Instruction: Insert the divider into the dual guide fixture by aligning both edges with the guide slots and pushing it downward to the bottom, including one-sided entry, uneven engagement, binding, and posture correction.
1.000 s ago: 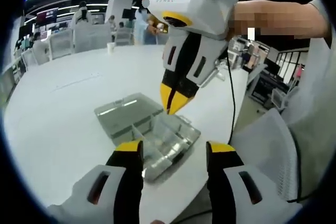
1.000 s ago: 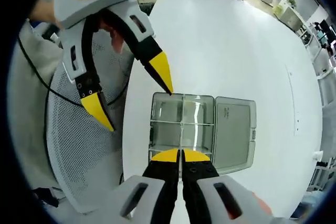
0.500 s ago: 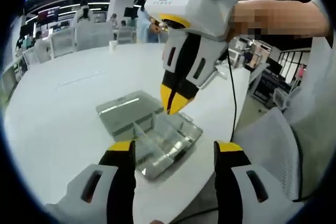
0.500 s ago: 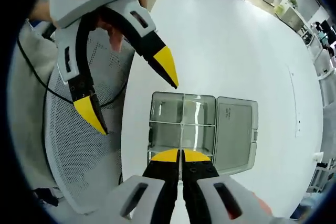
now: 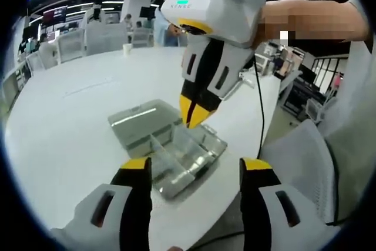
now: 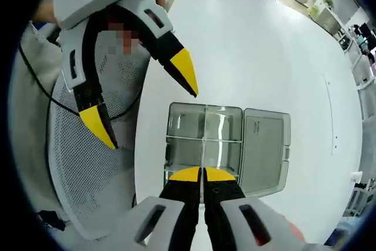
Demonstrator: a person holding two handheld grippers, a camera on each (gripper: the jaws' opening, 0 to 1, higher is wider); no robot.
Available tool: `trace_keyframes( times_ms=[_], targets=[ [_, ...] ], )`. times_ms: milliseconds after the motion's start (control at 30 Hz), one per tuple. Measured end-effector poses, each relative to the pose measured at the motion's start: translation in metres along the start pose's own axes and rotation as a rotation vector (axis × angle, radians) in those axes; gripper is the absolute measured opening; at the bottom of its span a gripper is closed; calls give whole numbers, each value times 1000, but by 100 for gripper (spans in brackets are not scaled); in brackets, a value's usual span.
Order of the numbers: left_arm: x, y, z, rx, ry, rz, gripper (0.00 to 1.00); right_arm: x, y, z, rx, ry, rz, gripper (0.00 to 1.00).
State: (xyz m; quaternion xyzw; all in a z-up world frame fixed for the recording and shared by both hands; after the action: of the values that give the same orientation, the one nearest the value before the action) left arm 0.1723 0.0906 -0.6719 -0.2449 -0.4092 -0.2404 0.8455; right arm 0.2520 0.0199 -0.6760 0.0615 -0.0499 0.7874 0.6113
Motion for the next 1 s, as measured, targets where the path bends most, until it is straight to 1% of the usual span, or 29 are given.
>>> trace_keyframes(
  times_ms=[333,633,1000],
  targets=[
    [0,-2,2,4,2,8,59,-1,-2,-5,4,3,-3,0],
    [-3,4,1,6,3,14,58,1,-4,-7,13,3,-12,0],
    [-3,6,-1,5,2,15,58,-2,-4,-8,10,5,-18,0]
  ],
)
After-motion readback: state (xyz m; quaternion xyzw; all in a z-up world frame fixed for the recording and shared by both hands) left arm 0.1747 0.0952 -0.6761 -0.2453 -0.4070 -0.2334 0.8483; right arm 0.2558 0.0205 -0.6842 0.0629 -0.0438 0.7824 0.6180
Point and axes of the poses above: the point that each gripper's makers call its tool centre point, and the gripper's own axes: z roughly backward along the fingers, y roughly to its left, x roughly out of its top, the point moved 5 cm from there along z, roughly backward along the fingers, and after that the axes turned 2 degrees about y, right-handed, at the moved point
